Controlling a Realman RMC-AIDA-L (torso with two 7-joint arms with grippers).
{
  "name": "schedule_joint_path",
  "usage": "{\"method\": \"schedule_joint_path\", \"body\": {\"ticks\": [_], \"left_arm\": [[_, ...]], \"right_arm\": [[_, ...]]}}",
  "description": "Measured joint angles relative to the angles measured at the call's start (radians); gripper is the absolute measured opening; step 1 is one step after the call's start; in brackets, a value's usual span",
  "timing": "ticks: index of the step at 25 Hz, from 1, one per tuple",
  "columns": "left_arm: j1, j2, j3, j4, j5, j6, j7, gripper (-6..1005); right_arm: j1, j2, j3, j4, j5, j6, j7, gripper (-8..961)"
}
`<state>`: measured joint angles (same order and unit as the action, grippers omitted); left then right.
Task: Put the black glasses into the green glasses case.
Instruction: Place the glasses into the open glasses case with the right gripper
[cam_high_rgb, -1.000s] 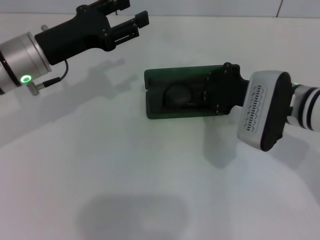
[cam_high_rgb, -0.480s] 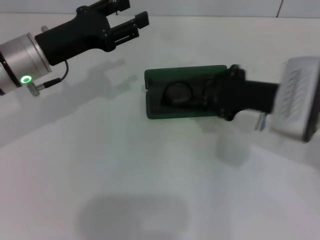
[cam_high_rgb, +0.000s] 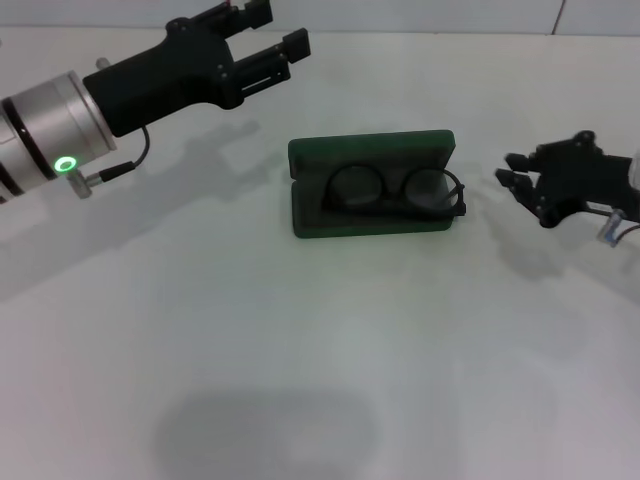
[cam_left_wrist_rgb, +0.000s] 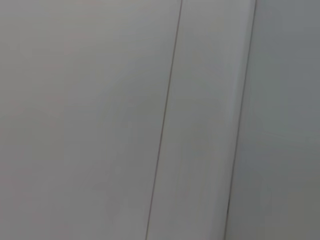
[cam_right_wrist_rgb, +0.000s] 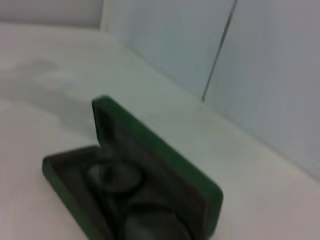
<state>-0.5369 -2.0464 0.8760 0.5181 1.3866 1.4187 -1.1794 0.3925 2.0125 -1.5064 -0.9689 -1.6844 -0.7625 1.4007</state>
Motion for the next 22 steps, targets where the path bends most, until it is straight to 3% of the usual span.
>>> {"method": "schedule_joint_path", "body": {"ticks": [8, 14, 22], "left_arm": [[-0.002, -0.012, 0.0, -0.001, 0.011, 0.002, 0.004, 721], [-0.003, -0.015, 0.0, -0.001, 0.011, 0.009, 0.007, 721], [-0.007, -0.017, 0.001, -0.001, 0.011, 0.009, 0.009, 722]], "right_arm": [[0.067, 0.008, -0.013, 0.031, -0.157, -0.036, 0.128, 157], [0.148, 0.012, -0.067, 0.093, -0.165, -0.037, 0.14, 158], [0.163, 0.014, -0.093, 0.085, -0.163, -0.022, 0.137, 160]]}}
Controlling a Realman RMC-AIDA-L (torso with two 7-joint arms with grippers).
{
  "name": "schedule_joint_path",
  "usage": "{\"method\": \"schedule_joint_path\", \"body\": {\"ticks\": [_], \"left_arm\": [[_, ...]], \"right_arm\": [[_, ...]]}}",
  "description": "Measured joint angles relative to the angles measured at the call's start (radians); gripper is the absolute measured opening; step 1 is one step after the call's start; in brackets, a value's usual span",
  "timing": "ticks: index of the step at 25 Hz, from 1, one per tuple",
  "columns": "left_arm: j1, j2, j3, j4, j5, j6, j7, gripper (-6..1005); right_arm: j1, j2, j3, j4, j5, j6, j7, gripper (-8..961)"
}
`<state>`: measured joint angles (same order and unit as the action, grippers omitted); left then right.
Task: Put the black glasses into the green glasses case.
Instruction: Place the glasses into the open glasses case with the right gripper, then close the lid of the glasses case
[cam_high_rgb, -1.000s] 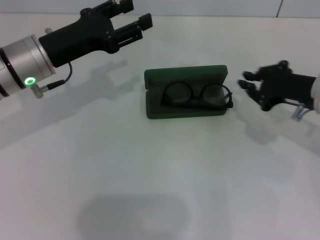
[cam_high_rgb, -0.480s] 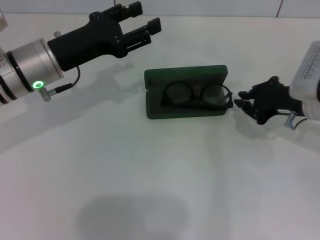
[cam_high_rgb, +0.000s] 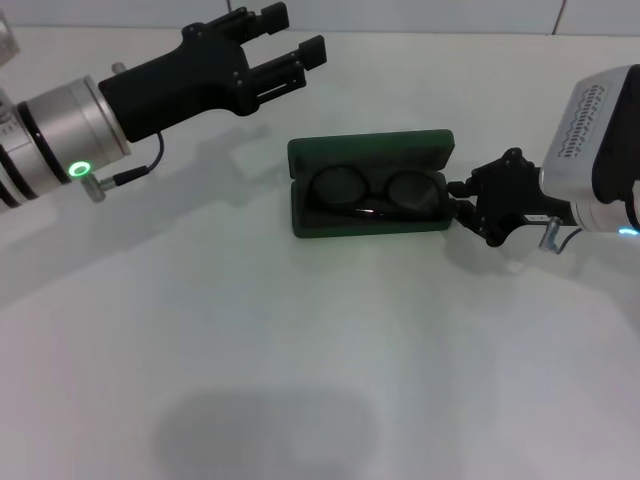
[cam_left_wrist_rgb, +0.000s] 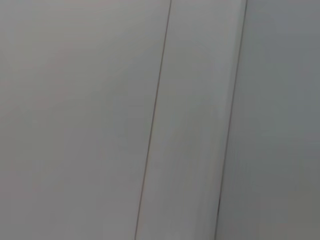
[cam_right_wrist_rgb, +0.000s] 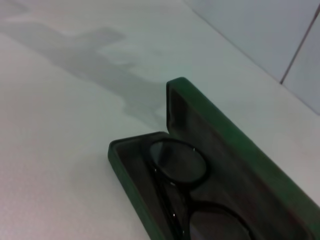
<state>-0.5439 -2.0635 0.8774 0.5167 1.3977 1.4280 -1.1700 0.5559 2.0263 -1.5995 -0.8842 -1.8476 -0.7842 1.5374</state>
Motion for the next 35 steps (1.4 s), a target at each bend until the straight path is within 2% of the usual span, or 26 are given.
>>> {"method": "schedule_joint_path", "body": {"ticks": [4, 9, 13, 14, 17, 21, 23, 25, 30, 31, 32, 35], "left_arm": [[-0.002, 0.0, 0.0, 0.0, 0.001, -0.002, 0.002, 722], [-0.015, -0.004, 0.0, -0.002, 0.028, -0.036, 0.0, 722], [-0.041, -0.013, 0.0, -0.006, 0.063, -0.121, -0.029, 722], [-0.051, -0.014, 0.0, -0.006, 0.084, -0.153, -0.052, 722], [-0.106, -0.017, 0.0, -0.006, 0.177, -0.274, -0.151, 723], [-0.173, -0.022, 0.0, -0.007, 0.318, -0.369, -0.241, 723], [-0.2, -0.022, 0.002, -0.007, 0.379, -0.39, -0.277, 723], [-0.215, -0.023, 0.012, -0.005, 0.416, -0.4, -0.305, 723], [-0.242, -0.02, 0.119, 0.027, 0.439, -0.417, -0.401, 723], [-0.247, -0.021, 0.13, 0.03, 0.441, -0.426, -0.41, 723], [-0.253, -0.021, 0.142, 0.032, 0.443, -0.44, -0.42, 723], [-0.28, -0.023, 0.19, 0.028, 0.451, -0.499, -0.45, 723]], "right_arm": [[-0.013, 0.0, 0.008, -0.005, 0.003, 0.017, 0.0, 161], [-0.046, -0.001, 0.01, -0.006, 0.051, 0.101, -0.002, 163], [-0.069, -0.008, 0.065, -0.006, 0.098, 0.044, -0.002, 164], [-0.074, -0.009, 0.108, -0.006, 0.102, 0.0, -0.002, 164], [-0.096, -0.011, 0.323, 0.006, 0.13, -0.216, -0.019, 165], [-0.094, -0.015, 0.611, 0.097, 0.182, -0.551, -0.131, 166], [-0.09, -0.021, 0.713, 0.142, 0.189, -0.696, -0.178, 167], [-0.087, -0.024, 0.762, 0.165, 0.19, -0.772, -0.194, 167], [-0.085, -0.018, 0.758, 0.179, 0.176, -0.799, -0.191, 168], [-0.082, -0.016, 0.747, 0.182, 0.169, -0.799, -0.192, 169], [-0.072, -0.015, 0.693, 0.188, 0.163, -0.797, -0.195, 169], [-0.063, -0.014, 0.625, 0.189, 0.163, -0.788, -0.197, 369]]}}
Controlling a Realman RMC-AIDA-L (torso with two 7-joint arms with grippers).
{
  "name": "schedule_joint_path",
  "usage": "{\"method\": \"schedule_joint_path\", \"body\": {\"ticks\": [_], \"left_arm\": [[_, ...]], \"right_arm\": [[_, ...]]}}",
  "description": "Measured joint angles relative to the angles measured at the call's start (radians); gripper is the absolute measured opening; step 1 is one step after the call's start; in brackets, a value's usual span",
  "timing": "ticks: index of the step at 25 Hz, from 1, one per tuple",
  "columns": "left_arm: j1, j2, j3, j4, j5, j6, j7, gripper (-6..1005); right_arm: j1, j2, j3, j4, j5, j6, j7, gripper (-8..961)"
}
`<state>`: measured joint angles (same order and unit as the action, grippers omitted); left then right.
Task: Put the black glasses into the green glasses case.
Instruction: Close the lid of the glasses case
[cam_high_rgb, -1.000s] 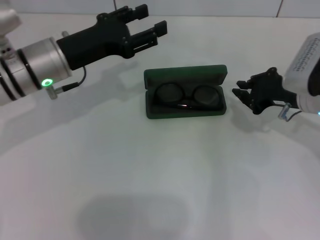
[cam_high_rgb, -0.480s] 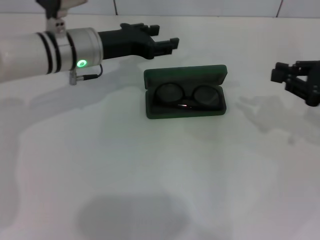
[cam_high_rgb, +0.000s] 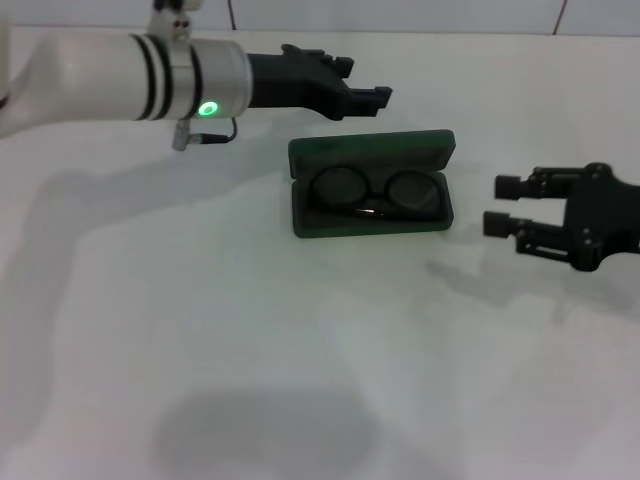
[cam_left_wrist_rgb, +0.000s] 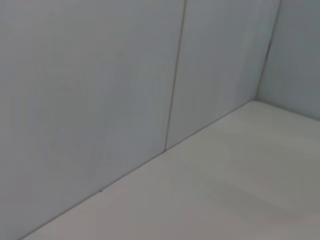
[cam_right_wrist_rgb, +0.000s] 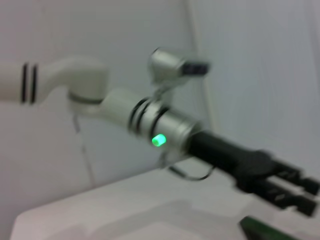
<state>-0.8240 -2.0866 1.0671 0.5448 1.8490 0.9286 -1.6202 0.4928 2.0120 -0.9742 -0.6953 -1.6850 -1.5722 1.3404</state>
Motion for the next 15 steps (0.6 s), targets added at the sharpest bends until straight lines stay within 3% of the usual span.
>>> {"method": "schedule_joint_path", "body": {"ticks": [6, 15], "left_arm": [[-0.01, -0.003, 0.093, 0.004, 0.001, -0.037, -0.015, 724], [-0.007, -0.007, 0.108, -0.004, -0.003, -0.114, -0.021, 724]], "right_arm": [[0.007, 0.002, -0.024, 0.018, -0.002, 0.036, -0.001, 467], [0.015, 0.002, -0.037, 0.028, -0.01, 0.043, -0.013, 479]]}}
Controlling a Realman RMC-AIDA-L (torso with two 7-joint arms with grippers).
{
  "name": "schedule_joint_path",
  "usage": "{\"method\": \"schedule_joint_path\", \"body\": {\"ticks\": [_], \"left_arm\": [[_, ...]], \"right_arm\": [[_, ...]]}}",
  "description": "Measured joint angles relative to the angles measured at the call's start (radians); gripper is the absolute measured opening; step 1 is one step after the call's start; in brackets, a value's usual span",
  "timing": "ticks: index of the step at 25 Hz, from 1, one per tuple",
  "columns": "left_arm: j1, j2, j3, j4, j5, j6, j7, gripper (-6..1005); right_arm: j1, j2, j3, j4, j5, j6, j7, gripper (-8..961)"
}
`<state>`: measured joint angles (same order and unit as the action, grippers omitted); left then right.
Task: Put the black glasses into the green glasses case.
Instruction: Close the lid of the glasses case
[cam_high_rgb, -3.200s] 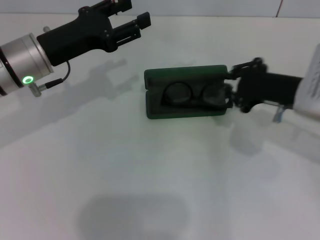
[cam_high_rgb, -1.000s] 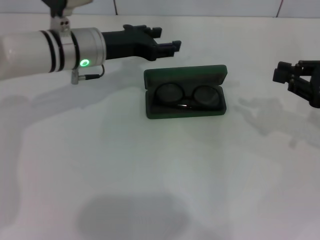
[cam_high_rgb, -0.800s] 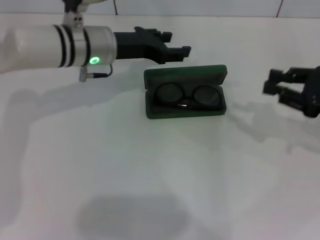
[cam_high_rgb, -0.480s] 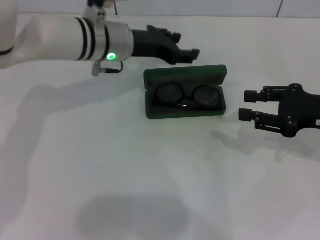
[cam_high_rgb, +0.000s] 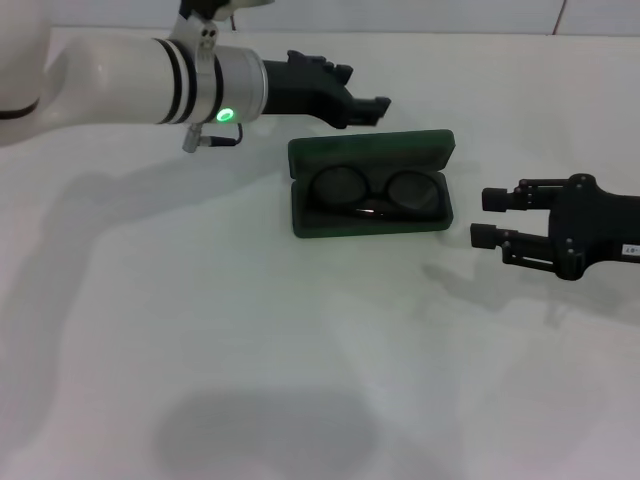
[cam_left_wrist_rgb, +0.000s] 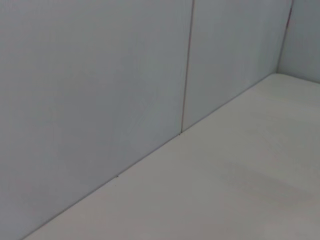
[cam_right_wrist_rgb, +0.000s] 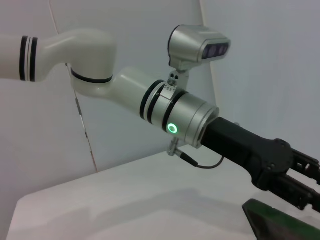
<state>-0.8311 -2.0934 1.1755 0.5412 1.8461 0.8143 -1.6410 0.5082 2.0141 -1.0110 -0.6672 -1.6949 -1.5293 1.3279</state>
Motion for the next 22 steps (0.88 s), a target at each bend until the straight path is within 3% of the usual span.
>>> {"method": "schedule_joint_path", "body": {"ticks": [6, 11, 22], "left_arm": [[0.012, 0.0, 0.072, 0.009, -0.003, 0.043, 0.002, 724], [0.04, 0.001, 0.078, 0.038, 0.002, 0.129, 0.011, 725], [0.083, -0.001, 0.133, 0.054, -0.007, 0.138, 0.053, 725]], "right_arm": [[0.008, 0.0, -0.009, 0.019, 0.0, 0.005, -0.019, 487], [0.008, 0.0, -0.012, 0.02, 0.0, 0.006, -0.031, 493], [0.01, 0.0, -0.011, 0.02, 0.0, 0.035, -0.041, 508]]}}
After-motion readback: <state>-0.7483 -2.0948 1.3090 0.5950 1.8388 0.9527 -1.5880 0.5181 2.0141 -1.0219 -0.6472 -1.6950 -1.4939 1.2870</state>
